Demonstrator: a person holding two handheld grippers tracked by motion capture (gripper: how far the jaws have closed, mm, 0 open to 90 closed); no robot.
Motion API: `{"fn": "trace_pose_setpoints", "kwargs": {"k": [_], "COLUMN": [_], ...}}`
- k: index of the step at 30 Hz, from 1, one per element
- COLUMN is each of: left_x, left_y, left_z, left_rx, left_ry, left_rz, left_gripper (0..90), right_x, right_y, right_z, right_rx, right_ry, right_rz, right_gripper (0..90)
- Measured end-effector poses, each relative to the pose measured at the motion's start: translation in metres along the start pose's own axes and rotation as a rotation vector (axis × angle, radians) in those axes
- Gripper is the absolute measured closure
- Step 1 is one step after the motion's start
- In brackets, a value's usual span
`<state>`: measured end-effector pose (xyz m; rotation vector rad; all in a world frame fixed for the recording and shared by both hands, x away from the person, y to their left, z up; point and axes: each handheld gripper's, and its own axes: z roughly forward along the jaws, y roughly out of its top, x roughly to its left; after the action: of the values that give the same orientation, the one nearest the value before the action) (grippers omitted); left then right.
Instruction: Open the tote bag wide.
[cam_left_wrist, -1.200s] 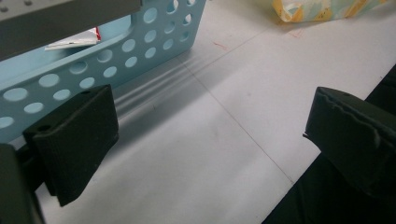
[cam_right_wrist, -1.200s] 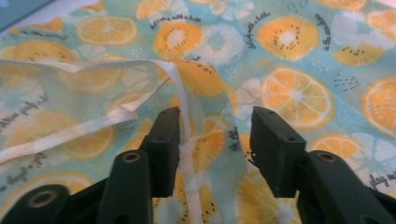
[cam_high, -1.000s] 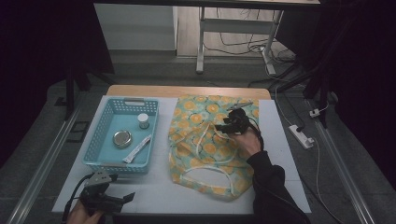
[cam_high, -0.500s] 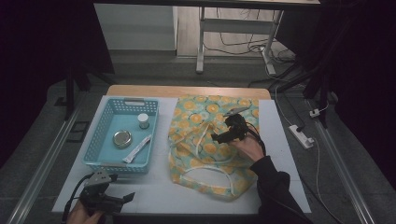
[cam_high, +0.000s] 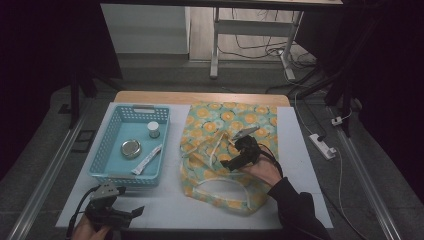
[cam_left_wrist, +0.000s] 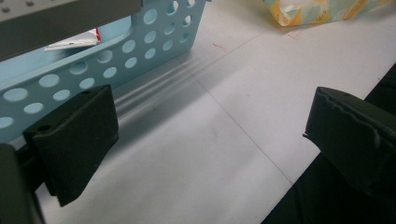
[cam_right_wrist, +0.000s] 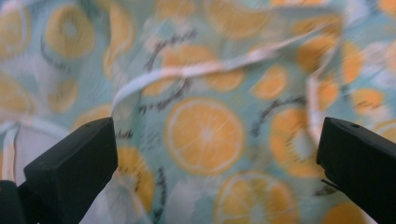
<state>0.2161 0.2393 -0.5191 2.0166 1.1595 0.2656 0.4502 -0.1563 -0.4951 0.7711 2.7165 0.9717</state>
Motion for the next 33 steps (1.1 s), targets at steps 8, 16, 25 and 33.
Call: {"fn": "trace_pose_setpoints", "kwargs": {"k": [8,16,25,33], "left_x": [0.000,0.000,-0.001,-0.001], "left_y": [0.000,0.000,0.000,0.000], "left_z": [0.000,0.000,0.000,0.001], "left_rx": [0.000,0.001,0.006,0.006], "left_ry": [-0.003,-0.002,0.001,0.003], "left_rz": [0.001,0.003,0.008,0.009], "left_gripper": [2.8,2.8,2.9,3.0], "right_x": [0.013,0.024,0.020,0.018], "right_y": [-0.012,-0.017,-0.017,-0.016], "right_z": [0.019,0.030,0.022,0.019], "right_rx": [0.026,0.053,0.038,0.025], "right_ry": [0.025,0.006,0.013,0.018], "right_rz": [-0.027,-0.104,-0.115,-0.111], "right_gripper": [0.0,4.9,35.6,63.4]}}
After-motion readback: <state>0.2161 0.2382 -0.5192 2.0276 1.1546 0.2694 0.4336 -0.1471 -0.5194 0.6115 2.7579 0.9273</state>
